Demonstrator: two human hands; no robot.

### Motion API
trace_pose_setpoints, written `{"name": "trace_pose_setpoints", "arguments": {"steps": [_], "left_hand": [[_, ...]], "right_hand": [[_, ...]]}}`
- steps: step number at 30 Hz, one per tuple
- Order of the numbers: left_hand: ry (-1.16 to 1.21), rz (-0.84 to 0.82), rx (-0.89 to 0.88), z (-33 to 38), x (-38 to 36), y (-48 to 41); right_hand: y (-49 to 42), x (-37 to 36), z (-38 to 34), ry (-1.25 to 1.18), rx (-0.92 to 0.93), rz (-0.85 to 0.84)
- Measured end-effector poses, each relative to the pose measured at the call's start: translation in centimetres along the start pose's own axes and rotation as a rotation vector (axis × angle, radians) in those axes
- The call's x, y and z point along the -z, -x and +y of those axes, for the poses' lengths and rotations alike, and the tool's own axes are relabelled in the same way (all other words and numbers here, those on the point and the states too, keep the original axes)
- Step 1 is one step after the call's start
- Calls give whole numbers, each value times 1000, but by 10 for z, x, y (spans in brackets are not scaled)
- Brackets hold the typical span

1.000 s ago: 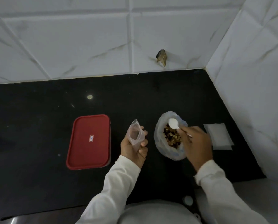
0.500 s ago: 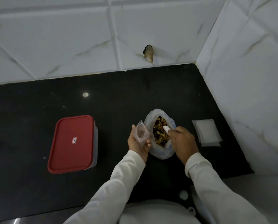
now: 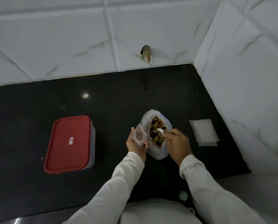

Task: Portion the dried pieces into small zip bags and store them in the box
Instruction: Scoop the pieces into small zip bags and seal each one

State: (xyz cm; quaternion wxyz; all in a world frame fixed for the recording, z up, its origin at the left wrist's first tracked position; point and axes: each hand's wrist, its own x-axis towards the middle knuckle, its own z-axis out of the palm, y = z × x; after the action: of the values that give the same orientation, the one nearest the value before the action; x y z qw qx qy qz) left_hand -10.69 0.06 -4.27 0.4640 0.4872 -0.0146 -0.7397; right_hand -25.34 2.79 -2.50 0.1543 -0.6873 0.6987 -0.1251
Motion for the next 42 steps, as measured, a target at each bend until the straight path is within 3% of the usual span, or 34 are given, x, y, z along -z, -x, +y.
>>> {"name": "trace_pose_setpoints", "arguments": {"steps": [6,8,16,22,26,32,37,42], "left_hand": [[-14,17,-29,4,-4,0],[-28,20,-16,2,-2,1],[-30,30,20,7,5,0],[-46,-13,15,15,11,6],[-32,-9,18,21,11,11],[-22,-10,31,27,10,16],[-28,-47,28,28,12,16],[-42,-47,46,32,19,11]], "right_hand": [[6,-4,6,-156,-44,-67],[3,-4,11,-304,-129,20],[-7,2,26,-740,-522,-157],[-3,8,26,-873,-587,-103],[4,34,10,-912,-553,-60],[16,67,-40,-969,-352,24],[16,64,-63,-792,-211,63],[15,56,-74,-560,-39,212]]}}
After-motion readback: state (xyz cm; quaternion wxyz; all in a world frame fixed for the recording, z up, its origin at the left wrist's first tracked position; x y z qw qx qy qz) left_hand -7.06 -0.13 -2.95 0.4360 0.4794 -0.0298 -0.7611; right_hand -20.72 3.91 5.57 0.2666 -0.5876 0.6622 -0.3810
